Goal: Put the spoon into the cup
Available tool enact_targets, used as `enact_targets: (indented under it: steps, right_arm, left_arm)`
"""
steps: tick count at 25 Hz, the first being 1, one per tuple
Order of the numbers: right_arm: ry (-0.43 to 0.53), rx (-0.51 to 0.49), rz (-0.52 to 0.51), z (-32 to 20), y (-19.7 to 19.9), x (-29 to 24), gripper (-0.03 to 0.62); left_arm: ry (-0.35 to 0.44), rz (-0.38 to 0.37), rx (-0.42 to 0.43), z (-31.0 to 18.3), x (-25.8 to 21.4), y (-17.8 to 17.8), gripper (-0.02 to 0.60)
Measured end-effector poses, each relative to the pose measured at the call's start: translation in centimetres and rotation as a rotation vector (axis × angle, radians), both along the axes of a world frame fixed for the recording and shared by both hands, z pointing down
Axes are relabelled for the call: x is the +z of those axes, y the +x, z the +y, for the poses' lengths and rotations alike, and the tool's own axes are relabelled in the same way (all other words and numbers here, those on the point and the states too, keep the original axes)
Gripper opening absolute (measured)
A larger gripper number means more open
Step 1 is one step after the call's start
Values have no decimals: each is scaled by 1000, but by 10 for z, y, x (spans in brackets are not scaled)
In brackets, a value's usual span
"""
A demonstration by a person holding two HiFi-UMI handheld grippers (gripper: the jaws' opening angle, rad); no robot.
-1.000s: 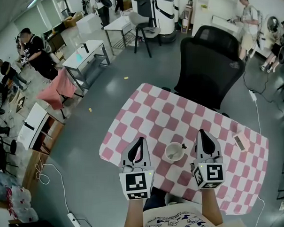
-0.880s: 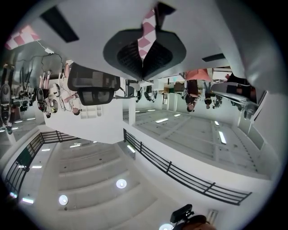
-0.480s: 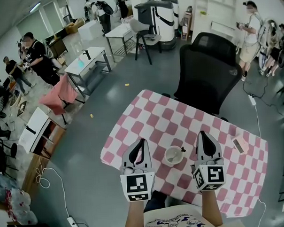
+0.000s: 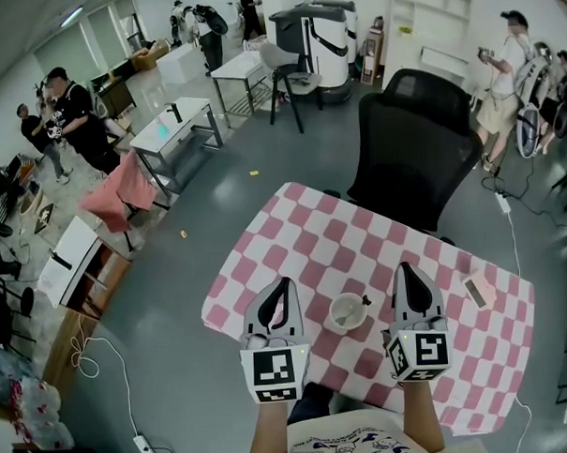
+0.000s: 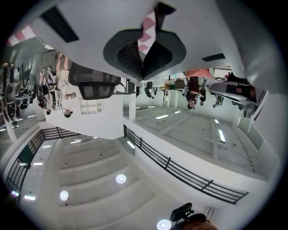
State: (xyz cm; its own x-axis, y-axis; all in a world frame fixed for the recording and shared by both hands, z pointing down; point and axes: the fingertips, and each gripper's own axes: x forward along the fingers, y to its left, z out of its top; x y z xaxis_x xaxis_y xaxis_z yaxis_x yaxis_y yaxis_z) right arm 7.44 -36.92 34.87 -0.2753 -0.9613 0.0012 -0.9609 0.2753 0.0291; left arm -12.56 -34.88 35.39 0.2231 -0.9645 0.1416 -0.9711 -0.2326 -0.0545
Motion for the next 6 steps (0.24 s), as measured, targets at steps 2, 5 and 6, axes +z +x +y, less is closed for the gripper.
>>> enact_targets:
  steps: [2,5,6]
  right_arm:
    - [2,0,1,1,-1,-1,14]
    - [4,2,-1,1,0,-2,14]
    - [5,2,-2,2,0,-2,14]
  left_arm:
    - [4,0,0,1,-2,-1,14]
    - [7,-1,1,1,-3,0,14]
    - [8,-1,1,1,-3,0,14]
